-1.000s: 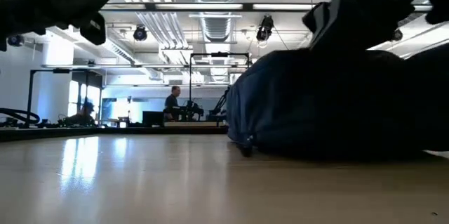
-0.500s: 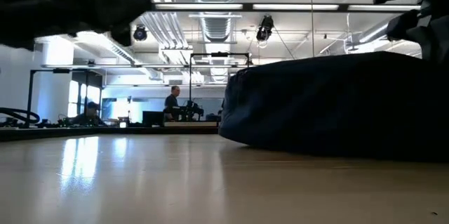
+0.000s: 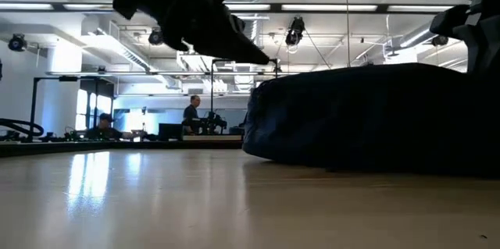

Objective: Unpack backpack
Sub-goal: Open the dark blue backpack

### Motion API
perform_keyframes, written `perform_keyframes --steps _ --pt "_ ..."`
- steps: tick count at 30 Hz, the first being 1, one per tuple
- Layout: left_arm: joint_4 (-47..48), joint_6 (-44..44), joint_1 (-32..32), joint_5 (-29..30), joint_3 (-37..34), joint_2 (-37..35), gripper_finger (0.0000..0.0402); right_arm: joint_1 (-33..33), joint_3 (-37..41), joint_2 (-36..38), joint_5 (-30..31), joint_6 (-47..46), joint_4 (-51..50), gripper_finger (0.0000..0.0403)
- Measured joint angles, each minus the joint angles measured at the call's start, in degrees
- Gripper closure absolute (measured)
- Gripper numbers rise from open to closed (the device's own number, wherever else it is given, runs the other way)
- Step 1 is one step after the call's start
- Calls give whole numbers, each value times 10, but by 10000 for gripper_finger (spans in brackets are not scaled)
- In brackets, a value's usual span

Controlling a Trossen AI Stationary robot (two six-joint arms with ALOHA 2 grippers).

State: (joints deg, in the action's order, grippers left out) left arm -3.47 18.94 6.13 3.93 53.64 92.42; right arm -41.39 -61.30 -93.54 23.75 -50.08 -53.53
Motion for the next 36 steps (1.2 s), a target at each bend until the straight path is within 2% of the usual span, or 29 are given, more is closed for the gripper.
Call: perform_keyframes --steps 2,6,12,16,21,24,26,30,33,36 --pt "62 29 -1 17 15 0 329 0 1 0 0 3 0 403" --pt "81 109 -2 65 17 2 282 0 3 0 0 7 0 403" --pt "34 182 -2 67 10 4 206 1 8 0 3 8 1 403" --pt "7 233 -5 52 -3 43 168 3 11 0 5 8 3 403" --pt "-58 254 -6 130 4 106 154 8 11 -1 9 12 3 403" --pt "-55 241 0 146 13 120 171 11 11 -1 9 12 1 403" --pt "-44 222 6 161 20 121 197 13 11 -1 9 12 -2 403" --pt "-1 176 16 209 23 108 287 22 11 3 15 33 -12 403" --pt "47 119 21 215 23 92 373 33 11 4 52 54 -22 403" --pt "115 38 26 217 22 68 392 51 11 6 95 80 -34 402"
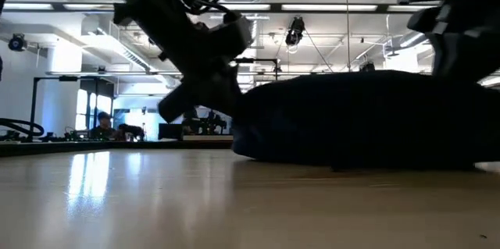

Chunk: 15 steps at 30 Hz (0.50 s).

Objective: Unpack backpack
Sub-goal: Open the dark blue backpack

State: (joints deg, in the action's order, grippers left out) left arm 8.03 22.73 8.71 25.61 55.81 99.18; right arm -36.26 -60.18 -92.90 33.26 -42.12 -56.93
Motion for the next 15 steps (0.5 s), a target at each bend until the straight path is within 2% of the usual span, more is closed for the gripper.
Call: perform_keyframes --steps 3,7,13,15 --pt "70 -93 10 7 -1 -26 399 24 0 1 41 32 1 391" --pt "130 -212 28 9 -9 -56 401 61 0 4 79 95 2 355" --pt "121 -354 54 11 -42 -67 401 116 0 10 124 209 13 270" --pt "82 -403 62 12 -57 -66 401 127 0 14 125 260 33 243"
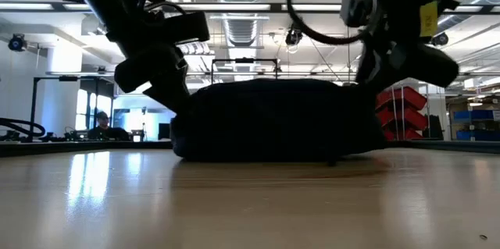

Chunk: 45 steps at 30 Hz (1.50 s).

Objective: Unpack backpack
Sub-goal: Open the dark blue backpack

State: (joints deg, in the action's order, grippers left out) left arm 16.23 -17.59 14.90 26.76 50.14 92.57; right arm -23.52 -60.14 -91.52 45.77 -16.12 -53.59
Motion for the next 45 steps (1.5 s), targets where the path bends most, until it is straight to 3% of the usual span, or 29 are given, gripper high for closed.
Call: perform_keyframes --steps 7,12,15,21,24,28,35,40,45 --pt "-313 -41 27 -44 -97 1 402 -31 -13 2 38 195 136 198" --pt "-377 -41 26 -42 -132 -6 402 -47 -13 2 29 276 206 189" --pt "-379 -44 25 -36 -146 -27 402 -48 -15 8 55 261 147 187" --pt "-342 -55 25 -2 -167 -94 401 -47 -15 48 79 122 -19 192" --pt "-340 -55 25 20 -182 -113 401 -56 -15 82 69 70 -25 190" --pt "-379 -56 25 30 -187 -103 401 -62 -5 109 16 94 103 183" --pt "-446 -44 25 11 -153 -35 401 -59 64 54 -70 327 510 177" --pt "-442 -14 25 -36 -123 -25 401 -55 65 -29 -37 488 657 189" --pt "-434 17 26 -74 -111 -38 401 -51 44 -94 31 584 678 204"
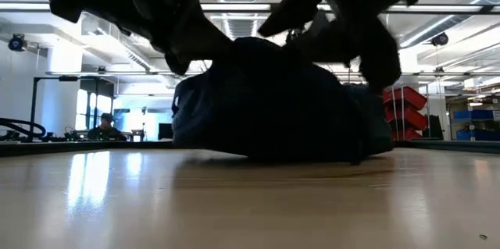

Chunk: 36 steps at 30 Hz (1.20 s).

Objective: Unpack backpack
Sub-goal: Open the dark blue backpack

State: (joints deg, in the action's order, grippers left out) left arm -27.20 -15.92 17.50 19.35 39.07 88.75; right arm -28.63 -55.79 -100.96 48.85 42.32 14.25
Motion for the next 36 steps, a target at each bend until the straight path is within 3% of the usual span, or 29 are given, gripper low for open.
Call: perform_keyframes --steps 3,12,18,28,36 --pt "2 4 0 -3 -6 -4 401 2 -13 -21 44 30 4 213" --pt "0 -6 1 3 -29 -8 401 4 -17 -16 52 34 -9 243" --pt "1 -11 1 11 -36 -9 401 4 -16 5 48 -83 -64 257" --pt "-3 4 0 11 -36 -9 401 8 -16 5 -29 -273 -96 282" --pt "-7 3 0 12 -36 -9 401 11 -16 -17 -5 -217 -89 300"
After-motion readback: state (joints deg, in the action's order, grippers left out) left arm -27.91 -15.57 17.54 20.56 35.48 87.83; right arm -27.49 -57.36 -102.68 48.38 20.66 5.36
